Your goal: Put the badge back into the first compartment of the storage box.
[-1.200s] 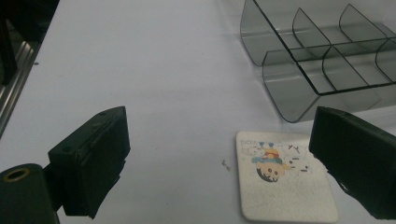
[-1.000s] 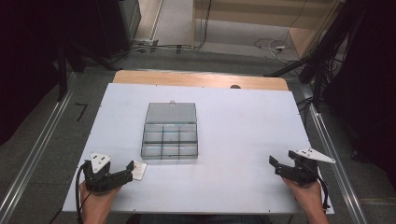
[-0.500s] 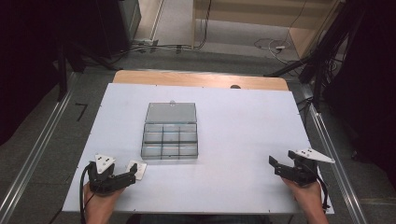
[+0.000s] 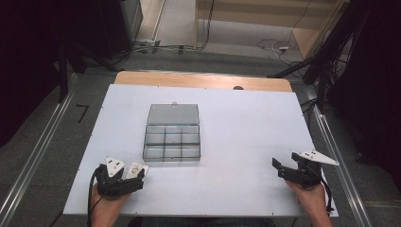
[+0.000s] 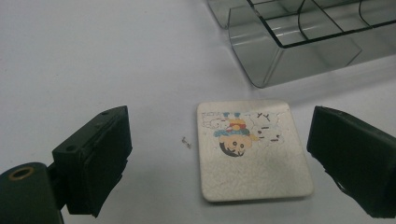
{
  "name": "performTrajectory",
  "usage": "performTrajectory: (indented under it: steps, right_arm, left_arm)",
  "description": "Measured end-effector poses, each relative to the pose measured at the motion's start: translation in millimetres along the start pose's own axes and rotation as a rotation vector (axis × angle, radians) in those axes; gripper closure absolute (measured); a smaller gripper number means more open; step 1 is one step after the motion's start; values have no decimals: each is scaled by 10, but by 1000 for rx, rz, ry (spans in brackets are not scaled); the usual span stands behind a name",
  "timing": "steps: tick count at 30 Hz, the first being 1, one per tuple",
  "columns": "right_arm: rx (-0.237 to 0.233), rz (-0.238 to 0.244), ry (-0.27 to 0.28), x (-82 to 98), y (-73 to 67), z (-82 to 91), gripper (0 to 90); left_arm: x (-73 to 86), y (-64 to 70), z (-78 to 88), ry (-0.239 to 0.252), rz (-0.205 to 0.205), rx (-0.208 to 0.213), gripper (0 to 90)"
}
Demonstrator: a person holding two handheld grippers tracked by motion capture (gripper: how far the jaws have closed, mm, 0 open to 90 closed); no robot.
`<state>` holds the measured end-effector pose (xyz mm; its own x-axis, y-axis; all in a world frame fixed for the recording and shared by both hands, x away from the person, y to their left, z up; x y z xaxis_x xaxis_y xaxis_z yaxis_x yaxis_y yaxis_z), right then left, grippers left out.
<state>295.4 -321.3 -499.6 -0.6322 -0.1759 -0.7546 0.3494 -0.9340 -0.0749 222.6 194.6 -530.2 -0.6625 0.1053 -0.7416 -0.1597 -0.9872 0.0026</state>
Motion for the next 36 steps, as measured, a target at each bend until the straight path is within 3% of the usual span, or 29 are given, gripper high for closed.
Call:
performTrajectory:
  steps: [15, 26, 36]
  right_arm:
    - [1, 2, 0, 1, -1, -7, 151]
    - [0, 0, 0, 1, -5, -8, 151]
    - [-3, 0, -3, 2, -8, -12, 150]
  left_arm:
    - [35, 62, -58, -25, 11, 20, 83]
    - [63, 123, -79, -41, -5, 49, 196]
    - [75, 145, -78, -36, -21, 31, 288]
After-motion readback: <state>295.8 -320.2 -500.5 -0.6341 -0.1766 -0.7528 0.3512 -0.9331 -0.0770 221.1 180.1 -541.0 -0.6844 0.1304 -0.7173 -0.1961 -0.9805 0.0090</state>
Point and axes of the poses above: each handheld gripper's, and its own axes: z roughly backward along the jaws, x roughly out of its underside, y roughly to its right, the point moved 4 cm from there along -z, roughly forward along the jaws, and after that the axes turned 2 degrees about -y, right-handed, at the moved point
